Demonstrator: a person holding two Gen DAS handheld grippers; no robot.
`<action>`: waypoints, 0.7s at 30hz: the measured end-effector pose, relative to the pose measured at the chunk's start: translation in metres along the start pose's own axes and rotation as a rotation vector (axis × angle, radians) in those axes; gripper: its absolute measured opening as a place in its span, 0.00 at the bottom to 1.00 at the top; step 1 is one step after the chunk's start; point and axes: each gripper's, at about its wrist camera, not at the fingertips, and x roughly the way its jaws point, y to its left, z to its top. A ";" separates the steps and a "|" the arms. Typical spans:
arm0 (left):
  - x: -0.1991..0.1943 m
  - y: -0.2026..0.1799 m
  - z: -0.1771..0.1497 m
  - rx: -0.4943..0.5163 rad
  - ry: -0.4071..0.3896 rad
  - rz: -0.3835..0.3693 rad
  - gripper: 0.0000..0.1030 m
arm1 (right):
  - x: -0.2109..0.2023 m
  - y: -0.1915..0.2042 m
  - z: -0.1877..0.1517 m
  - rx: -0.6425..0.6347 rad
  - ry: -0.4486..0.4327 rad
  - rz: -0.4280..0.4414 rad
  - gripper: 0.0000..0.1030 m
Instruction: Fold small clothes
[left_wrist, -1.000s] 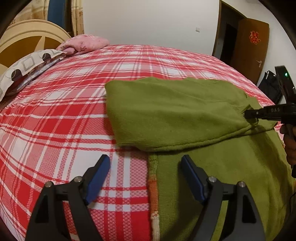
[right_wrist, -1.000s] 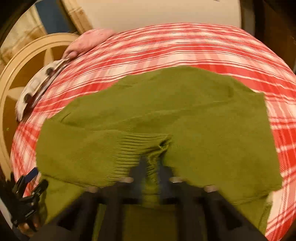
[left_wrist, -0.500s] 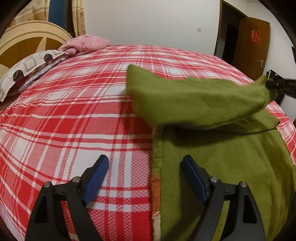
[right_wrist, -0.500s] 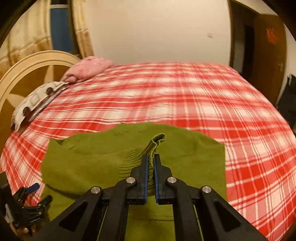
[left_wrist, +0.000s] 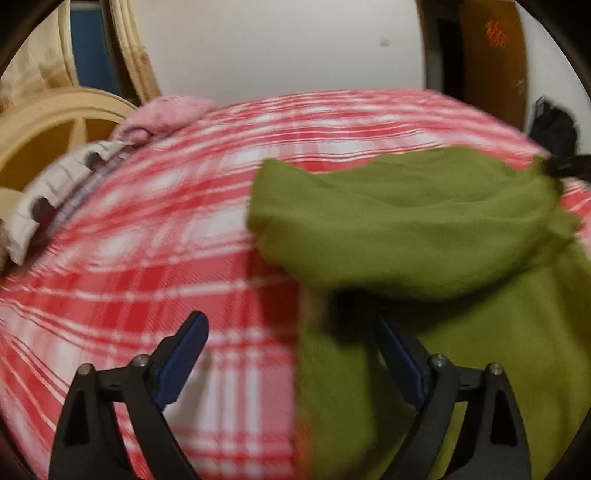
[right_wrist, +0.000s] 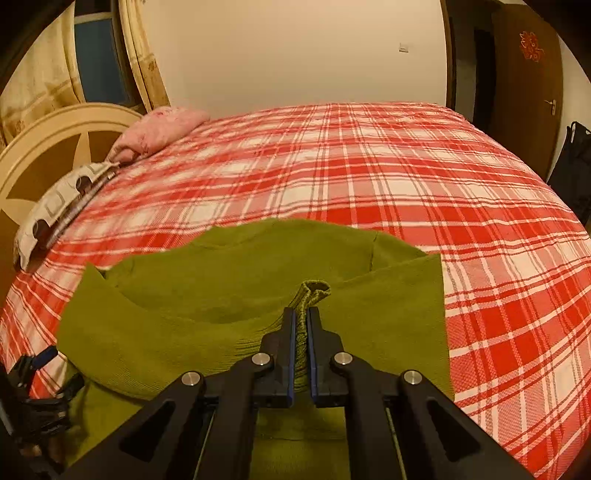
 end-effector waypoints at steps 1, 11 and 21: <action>0.006 0.001 0.003 -0.007 0.017 0.021 0.90 | -0.003 0.001 0.002 -0.005 -0.005 0.003 0.05; 0.020 0.088 -0.018 -0.437 0.114 0.069 0.99 | 0.011 -0.017 -0.011 -0.003 0.062 -0.084 0.05; -0.002 0.084 -0.017 -0.397 0.021 0.029 1.00 | 0.029 -0.040 -0.021 -0.010 0.121 -0.158 0.07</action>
